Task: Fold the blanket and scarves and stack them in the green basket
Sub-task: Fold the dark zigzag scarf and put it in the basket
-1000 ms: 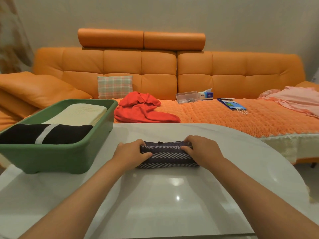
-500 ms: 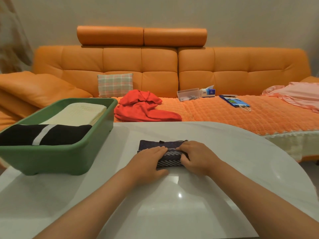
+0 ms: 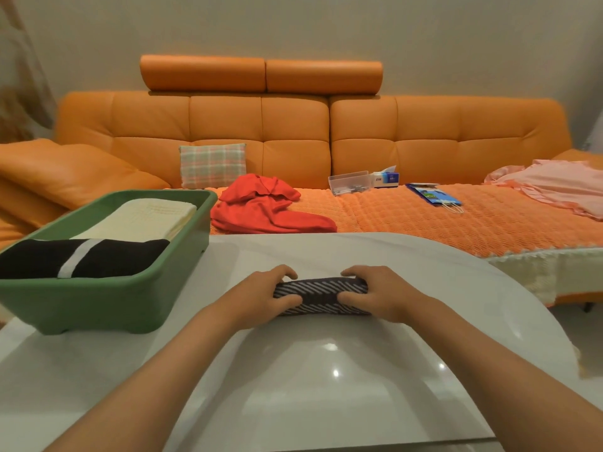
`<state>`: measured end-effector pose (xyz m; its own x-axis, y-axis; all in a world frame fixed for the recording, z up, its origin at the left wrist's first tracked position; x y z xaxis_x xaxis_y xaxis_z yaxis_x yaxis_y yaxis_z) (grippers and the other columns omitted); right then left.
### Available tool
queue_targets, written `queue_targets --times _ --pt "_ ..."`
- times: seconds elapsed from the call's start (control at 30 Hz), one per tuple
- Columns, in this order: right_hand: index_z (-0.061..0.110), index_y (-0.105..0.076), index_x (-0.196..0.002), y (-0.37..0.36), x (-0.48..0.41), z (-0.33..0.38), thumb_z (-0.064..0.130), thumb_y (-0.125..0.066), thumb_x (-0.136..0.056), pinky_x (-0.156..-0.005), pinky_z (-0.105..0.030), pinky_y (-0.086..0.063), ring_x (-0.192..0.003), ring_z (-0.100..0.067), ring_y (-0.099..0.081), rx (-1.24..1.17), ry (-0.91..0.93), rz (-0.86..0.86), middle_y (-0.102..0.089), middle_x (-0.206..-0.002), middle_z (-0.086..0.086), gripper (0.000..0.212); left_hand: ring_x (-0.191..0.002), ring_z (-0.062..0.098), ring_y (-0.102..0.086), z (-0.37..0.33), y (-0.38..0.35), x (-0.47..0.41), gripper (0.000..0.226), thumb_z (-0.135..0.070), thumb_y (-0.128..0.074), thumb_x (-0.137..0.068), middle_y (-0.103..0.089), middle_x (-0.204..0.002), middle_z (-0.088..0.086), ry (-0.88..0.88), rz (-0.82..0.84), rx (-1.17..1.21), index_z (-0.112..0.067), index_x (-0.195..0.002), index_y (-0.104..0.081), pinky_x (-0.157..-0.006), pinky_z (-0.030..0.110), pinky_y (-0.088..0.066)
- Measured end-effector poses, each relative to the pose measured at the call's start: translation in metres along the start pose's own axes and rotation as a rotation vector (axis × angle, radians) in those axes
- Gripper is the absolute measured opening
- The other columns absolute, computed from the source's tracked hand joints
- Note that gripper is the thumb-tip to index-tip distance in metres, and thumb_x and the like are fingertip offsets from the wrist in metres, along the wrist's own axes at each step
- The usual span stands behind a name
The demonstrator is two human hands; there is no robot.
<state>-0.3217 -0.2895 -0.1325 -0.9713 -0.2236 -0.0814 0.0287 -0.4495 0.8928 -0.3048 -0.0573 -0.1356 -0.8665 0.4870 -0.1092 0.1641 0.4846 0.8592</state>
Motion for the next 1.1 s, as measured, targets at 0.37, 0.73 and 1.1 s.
queue_targets --times 0.37,0.73,1.1 --pt "0.035 -0.059 -0.133 0.007 -0.029 0.008 0.055 -0.050 -0.096 -0.102 -0.038 -0.040 -0.122 -0.021 -0.049 0.334 -0.090 -0.280 -0.056 -0.135 0.001 0.042 -0.127 0.022 -0.043 -0.013 0.007 -0.032 0.040 -0.048 -0.052 -0.096 -0.054 -0.135 -0.005 0.078 -0.245 -0.450 -0.034 -0.134 -0.052 -0.102 0.039 -0.033" --pt "0.031 -0.031 -0.154 -0.032 -0.033 0.024 0.050 -0.036 -0.099 -0.123 -0.046 -0.007 -0.147 -0.018 -0.024 0.318 0.091 -0.025 -0.032 -0.160 0.005 0.058 -0.136 0.010 -0.040 -0.015 -0.035 -0.034 0.057 -0.051 -0.025 -0.093 -0.048 -0.146 -0.013 -0.108 -0.227 -0.326 -0.035 -0.145 -0.042 -0.114 0.040 -0.025" --pt "0.034 -0.035 -0.142 -0.026 -0.035 0.009 0.043 -0.066 -0.078 -0.110 -0.034 -0.032 -0.138 -0.019 -0.035 0.182 0.189 0.050 -0.028 -0.157 0.002 0.071 -0.145 0.013 -0.024 0.026 -0.029 -0.035 0.074 -0.072 -0.029 -0.091 -0.032 -0.157 -0.010 0.033 -0.027 -0.262 -0.031 -0.152 -0.030 -0.120 0.043 -0.017"
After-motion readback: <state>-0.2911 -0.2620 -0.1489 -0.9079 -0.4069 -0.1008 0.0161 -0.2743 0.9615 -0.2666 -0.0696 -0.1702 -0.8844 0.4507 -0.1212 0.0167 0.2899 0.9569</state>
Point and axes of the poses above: each hand's wrist, its own x-axis away from the middle knuckle, its own y-axis out of the back of the hand, z = x × y, the point moved 6 cm from there along -x, towards the middle knuckle
